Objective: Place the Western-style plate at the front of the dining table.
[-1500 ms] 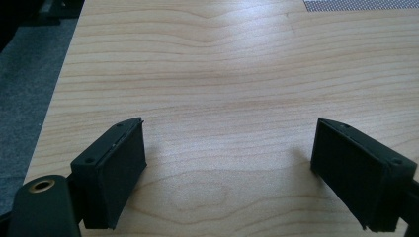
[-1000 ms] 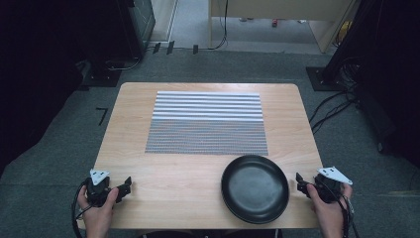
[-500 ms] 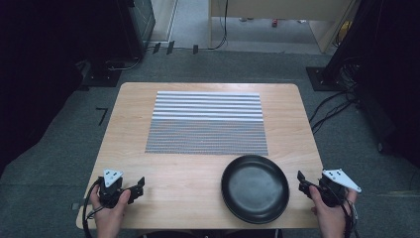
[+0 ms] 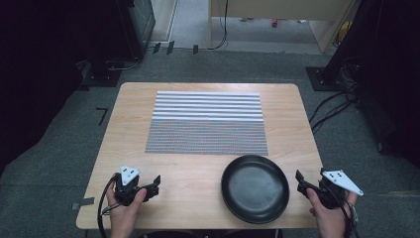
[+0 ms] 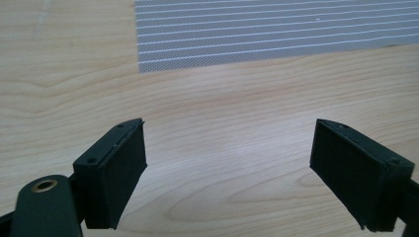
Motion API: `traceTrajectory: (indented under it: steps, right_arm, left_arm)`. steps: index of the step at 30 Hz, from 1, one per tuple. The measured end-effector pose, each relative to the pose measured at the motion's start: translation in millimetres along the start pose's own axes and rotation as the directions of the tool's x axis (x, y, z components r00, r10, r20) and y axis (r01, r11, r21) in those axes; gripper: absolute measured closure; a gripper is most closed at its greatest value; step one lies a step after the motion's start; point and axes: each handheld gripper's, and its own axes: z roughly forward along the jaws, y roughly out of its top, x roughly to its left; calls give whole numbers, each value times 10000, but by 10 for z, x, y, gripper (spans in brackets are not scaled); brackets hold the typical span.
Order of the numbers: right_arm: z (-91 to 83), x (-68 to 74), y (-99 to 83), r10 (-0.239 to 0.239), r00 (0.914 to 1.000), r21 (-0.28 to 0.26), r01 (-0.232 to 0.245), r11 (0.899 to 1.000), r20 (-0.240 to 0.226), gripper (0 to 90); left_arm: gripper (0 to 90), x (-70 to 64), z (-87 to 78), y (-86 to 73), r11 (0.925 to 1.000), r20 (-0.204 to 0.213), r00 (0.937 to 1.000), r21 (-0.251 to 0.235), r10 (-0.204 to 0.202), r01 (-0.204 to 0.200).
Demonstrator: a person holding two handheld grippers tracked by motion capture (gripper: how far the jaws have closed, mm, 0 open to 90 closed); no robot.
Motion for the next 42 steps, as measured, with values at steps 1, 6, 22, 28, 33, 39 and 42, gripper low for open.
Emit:
traceTrajectory:
  steps: [1,6,22,28,33,39,42]
  right_arm:
    - [-5,3,2,-22,10000,-30,22,10000,9,145]
    - [-22,31,8,-28,10000,-72,28,10000,-2,146]
    - [-46,86,18,-137,9999,-153,135,9998,-101,146]
    - [-49,102,20,-150,9998,-141,148,9998,-155,147]
    - [-50,113,18,-125,9996,-117,122,9999,-258,147]
    - [-56,124,19,-196,9995,-200,191,9996,-259,162]
    - [-55,126,17,-180,9994,-228,174,9996,-294,166]
  left_arm:
    - [138,-33,6,15,10000,64,10000,-14,53,-53]
    - [138,-208,45,98,9995,430,9986,-75,313,-310]
    - [138,-672,180,300,9955,1389,9858,-180,947,-931]
    - [138,-826,210,356,9939,1692,9795,-266,1096,-1066]
    - [138,-943,236,391,9931,1903,9748,-315,1168,-1128]
    - [138,-1056,257,426,9916,2131,9685,-355,1288,-1241]
    - [138,-1110,271,441,9904,2227,9650,-368,1383,-1335]
